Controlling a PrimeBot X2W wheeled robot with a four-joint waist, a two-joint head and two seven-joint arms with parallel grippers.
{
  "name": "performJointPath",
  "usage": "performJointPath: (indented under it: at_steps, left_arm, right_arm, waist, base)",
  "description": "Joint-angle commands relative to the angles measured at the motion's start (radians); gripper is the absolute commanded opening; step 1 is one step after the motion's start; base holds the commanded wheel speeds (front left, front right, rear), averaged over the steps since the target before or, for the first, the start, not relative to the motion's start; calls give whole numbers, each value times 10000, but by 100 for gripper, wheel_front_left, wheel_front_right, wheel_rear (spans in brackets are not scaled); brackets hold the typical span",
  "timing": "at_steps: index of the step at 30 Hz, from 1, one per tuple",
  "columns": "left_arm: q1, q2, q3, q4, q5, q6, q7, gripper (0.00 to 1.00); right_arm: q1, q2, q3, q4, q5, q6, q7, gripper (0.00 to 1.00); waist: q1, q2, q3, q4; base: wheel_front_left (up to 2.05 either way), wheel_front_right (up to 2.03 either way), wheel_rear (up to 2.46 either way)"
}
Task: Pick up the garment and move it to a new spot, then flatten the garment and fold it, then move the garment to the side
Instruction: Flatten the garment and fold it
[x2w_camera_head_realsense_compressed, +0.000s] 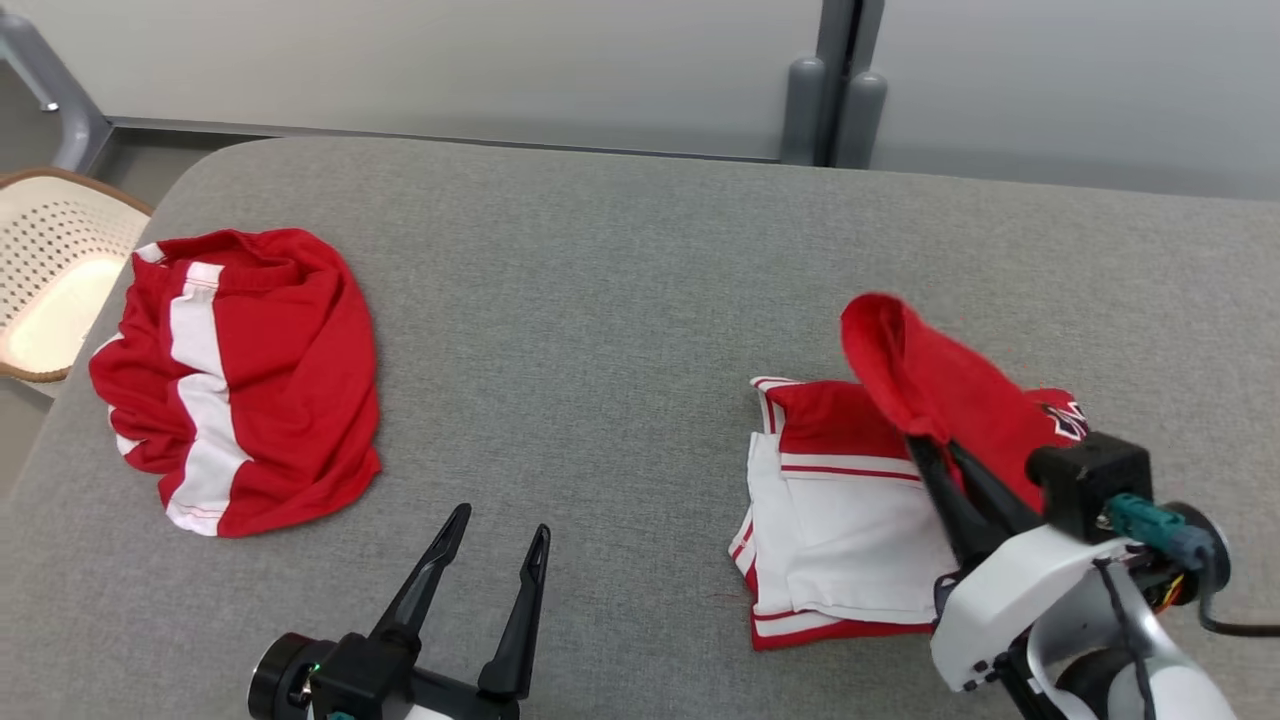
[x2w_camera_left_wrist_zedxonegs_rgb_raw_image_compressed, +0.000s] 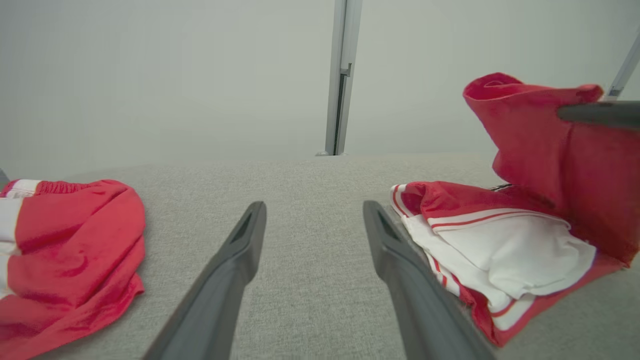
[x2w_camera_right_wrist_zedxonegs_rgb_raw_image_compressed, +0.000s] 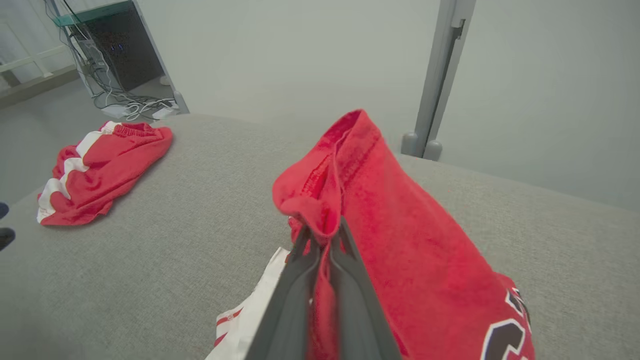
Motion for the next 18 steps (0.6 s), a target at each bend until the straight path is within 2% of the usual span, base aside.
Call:
performJointPath:
  at_steps: [1,5,14,15,17,18]
  left_arm:
    - [37,14,-19,13,-92,53,3,100]
    - [81,8,-65,60,-95,63,3,100]
    - [91,1,-189,100,-9,109,3,100]
    - [87,2,-195,103,20,114,3,100]
    - [102,3,-212,112,35,118,3,100]
    - [119,5,-212,124,29,130,3,100]
  right_arm:
    - [160,55,162,424,156,-5,-171,0]
    - [235,131,232,1170,342,-3,-494,0]
    - [-457,239,739,4112,767,-3,-1934,0]
    - [-571,246,852,4394,843,-3,-2093,9]
    - [-745,257,1218,4897,969,-3,-2155,49]
    - [-851,254,1337,5033,1003,-3,-2201,100]
  waist:
    - [0,-1,-132,315]
    - [0,-1,-208,531]
    - [0,-1,-282,884]
    - [0,-1,-288,902]
    - [0,-1,-295,932]
    - [0,-1,-293,942]
  base:
    - [0,0,0]
    - [0,0,0]
    - [0,0,0]
    - [0,0,0]
    - [0,0,0]
    - [0,0,0]
